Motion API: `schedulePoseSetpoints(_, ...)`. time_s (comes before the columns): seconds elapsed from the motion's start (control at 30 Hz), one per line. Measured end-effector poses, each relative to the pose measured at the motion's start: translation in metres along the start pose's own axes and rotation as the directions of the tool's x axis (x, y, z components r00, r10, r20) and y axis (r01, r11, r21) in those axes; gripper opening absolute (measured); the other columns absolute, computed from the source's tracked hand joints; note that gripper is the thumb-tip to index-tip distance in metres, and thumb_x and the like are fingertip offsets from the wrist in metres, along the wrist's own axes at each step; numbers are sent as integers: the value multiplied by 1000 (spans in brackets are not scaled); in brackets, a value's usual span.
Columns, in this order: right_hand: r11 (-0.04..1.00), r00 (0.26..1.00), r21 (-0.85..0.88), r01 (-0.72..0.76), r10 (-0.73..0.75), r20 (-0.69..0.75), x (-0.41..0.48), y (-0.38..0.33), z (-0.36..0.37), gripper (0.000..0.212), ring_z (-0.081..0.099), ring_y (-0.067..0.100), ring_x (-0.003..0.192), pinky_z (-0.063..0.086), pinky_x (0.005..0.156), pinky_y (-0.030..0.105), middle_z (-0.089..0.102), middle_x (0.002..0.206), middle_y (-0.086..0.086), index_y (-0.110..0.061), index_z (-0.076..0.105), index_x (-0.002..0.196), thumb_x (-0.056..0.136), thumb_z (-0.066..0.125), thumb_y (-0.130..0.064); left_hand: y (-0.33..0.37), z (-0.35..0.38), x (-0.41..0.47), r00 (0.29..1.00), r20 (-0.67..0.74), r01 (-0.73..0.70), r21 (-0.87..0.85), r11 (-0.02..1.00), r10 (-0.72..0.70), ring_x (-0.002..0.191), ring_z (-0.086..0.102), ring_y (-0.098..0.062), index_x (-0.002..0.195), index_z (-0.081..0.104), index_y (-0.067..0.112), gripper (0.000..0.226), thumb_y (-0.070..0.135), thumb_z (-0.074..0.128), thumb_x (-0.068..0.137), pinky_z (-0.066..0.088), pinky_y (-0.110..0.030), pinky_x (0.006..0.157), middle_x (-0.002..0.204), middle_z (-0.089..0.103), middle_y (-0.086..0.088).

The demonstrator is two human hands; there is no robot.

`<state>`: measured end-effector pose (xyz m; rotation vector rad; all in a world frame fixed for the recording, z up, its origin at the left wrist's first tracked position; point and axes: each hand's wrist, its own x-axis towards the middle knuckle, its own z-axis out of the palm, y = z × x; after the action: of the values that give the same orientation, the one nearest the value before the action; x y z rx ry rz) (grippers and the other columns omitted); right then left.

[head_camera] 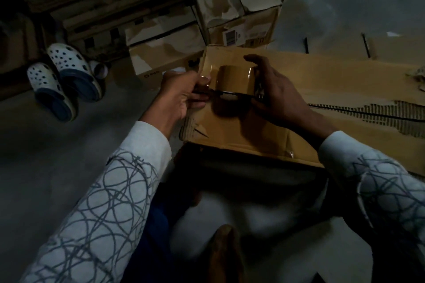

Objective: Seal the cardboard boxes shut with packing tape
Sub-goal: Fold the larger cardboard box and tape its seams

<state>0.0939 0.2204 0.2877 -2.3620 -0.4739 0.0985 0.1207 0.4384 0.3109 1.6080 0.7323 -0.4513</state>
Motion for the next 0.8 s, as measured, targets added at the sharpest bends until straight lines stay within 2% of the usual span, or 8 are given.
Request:
schedulePoseSetpoints(0.1,998,998,-39,57,-55,43,4,-6,4,85,59,23,84,53,67,34,51,138,17,-15,21,156,88,72,-14,-2,-9,4,996,-71,-50,39,998,52,69,67,-20,96,66,14,11,14,72,88,52,-31,61,80,70,-4)
schedulePoseSetpoints(0.17,994,996,-81,76,-71,61,6,-9,6,83,55,20,76,44,57,23,49,140,17,-20,20,156,90,70,-15,-2,-13,6,994,-99,-52,-5,999,51,73,67,-17,92,65,16,9,11,72,88,53,-23,53,82,69,-2)
schedulePoseSetpoints(0.23,991,995,-106,81,-74,72,8,-12,9,80,56,23,71,42,55,24,47,140,16,-28,20,154,92,69,-19,-2,-15,9,992,-120,-40,-42,998,34,78,66,-15,97,64,17,14,9,71,88,51,-17,45,89,69,-2)
schedulePoseSetpoints(0.4,961,994,-257,102,-85,76,16,-7,13,64,56,19,66,31,49,16,46,140,12,-43,22,153,99,57,-43,-6,-17,20,990,-143,-1,-16,1000,-1,90,70,-22,84,67,18,7,16,74,86,59,-41,75,92,74,-1)
schedulePoseSetpoints(0.47,955,994,-281,100,-84,70,19,-6,13,60,59,19,69,33,48,20,49,136,12,-45,21,155,100,44,-57,-8,-18,22,988,-155,-1,-9,1000,0,89,73,-25,91,71,20,11,19,77,82,61,-48,74,91,76,-3)
schedulePoseSetpoints(0.53,953,994,-287,102,-87,67,21,-8,12,60,60,21,69,38,51,24,53,131,11,-47,20,155,99,35,-63,-9,-19,23,989,-147,18,-14,1000,-19,88,74,-26,105,70,22,28,21,79,78,60,-45,61,95,76,-4)
schedulePoseSetpoints(0.63,946,994,-310,95,-77,72,22,-14,11,61,56,20,65,38,52,27,53,130,13,-47,18,154,96,32,-60,-13,-19,25,987,-151,53,-53,997,-60,86,73,-23,118,65,23,47,23,82,74,55,-38,47,101,76,-3)
schedulePoseSetpoints(0.8,927,993,-361,104,-79,83,21,-16,16,74,60,28,68,34,53,28,51,133,15,-48,11,155,98,57,-39,-8,-15,19,983,-165,76,-51,996,-84,82,71,-19,117,67,18,33,17,75,84,53,-29,44,99,75,-3)
